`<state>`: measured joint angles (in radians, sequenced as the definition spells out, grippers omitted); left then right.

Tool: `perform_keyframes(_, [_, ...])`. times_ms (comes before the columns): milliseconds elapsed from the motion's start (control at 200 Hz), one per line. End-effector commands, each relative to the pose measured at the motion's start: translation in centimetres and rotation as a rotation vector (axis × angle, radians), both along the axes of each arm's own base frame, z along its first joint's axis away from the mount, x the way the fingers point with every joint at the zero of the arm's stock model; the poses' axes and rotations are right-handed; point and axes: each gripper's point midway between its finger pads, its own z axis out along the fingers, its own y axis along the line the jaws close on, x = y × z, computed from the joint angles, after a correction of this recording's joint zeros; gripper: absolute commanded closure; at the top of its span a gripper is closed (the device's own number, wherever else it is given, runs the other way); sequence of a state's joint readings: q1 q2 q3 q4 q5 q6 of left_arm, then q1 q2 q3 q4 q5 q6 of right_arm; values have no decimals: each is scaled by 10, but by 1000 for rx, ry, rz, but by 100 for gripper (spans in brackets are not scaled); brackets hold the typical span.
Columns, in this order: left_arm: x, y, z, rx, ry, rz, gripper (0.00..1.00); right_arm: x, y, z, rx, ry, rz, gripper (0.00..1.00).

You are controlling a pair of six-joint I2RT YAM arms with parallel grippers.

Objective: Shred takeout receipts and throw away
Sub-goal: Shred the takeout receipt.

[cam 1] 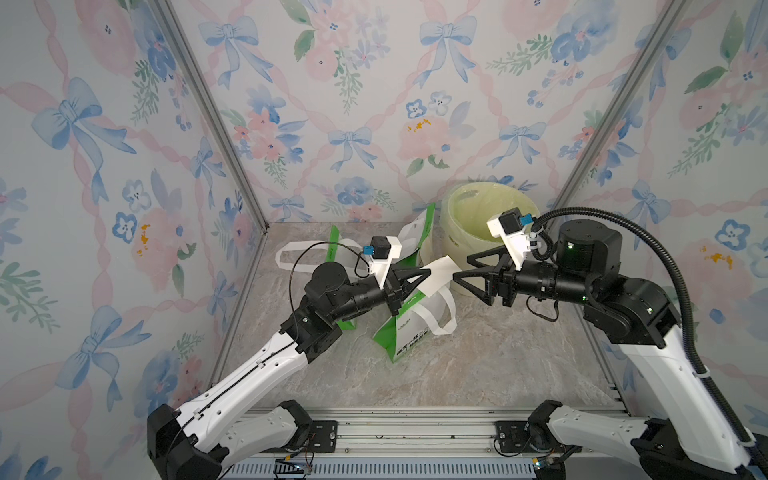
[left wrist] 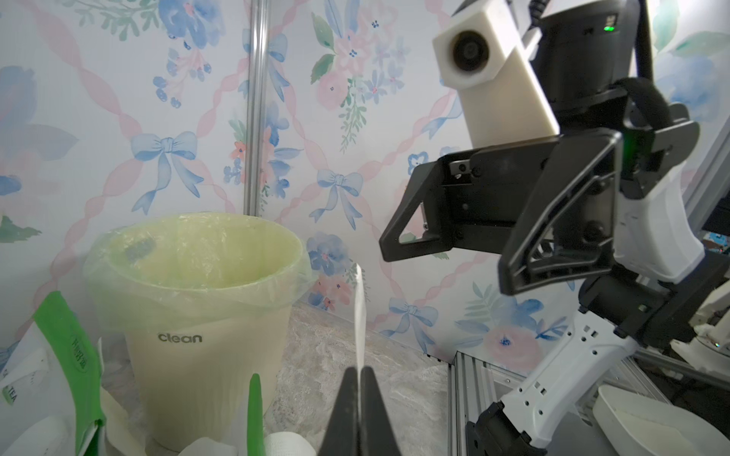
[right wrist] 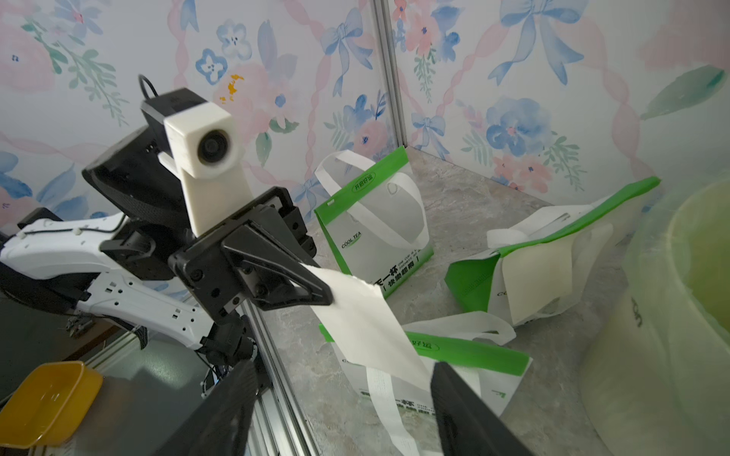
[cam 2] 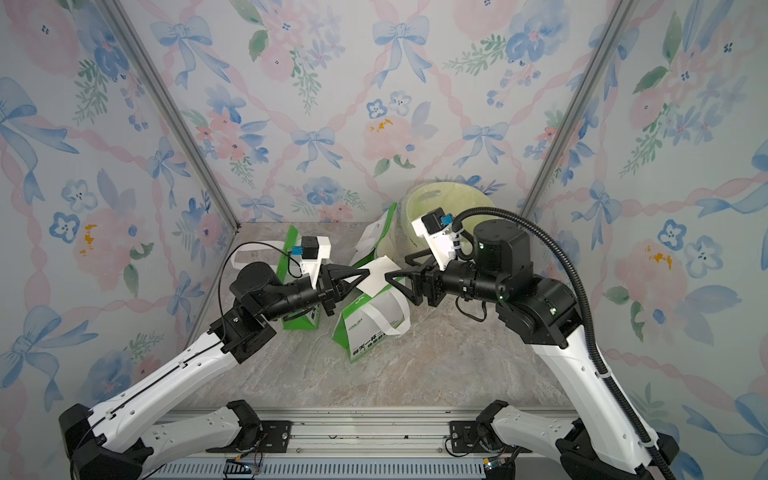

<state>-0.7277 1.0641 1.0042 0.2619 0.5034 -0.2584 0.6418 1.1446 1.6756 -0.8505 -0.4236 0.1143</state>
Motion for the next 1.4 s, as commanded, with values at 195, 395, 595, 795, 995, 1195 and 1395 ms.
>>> perform_keyframes(195, [-24, -16, -9, 99, -102, -160, 100, -15, 22, -22, -93, 45, 147, 24])
perform_keyframes(395, [-26, -15, -11, 109, -114, -159, 100, -15, 28, -16, -65, 52, 160, 43])
perform_keyframes(595, [-23, -14, -12, 118, -125, -133, 100, -13, 30, -22, -74, 77, 151, 76])
perform_keyframes(795, [-25, -13, -7, 112, -139, -133, 100, -12, 30, -23, -78, 82, 144, 99])
perform_keyframes(995, [-15, -7, -4, 110, -144, -58, 99, -11, 29, -24, -83, 83, 132, 100])
perform_keyframes(1195, [-14, -6, -2, 108, -147, -47, 81, -11, 32, -23, -77, 84, 131, 100])
perform_keyframes(1395, [-17, -6, 0, 104, -150, -58, 85, -8, 33, -24, -81, 83, 127, 100])
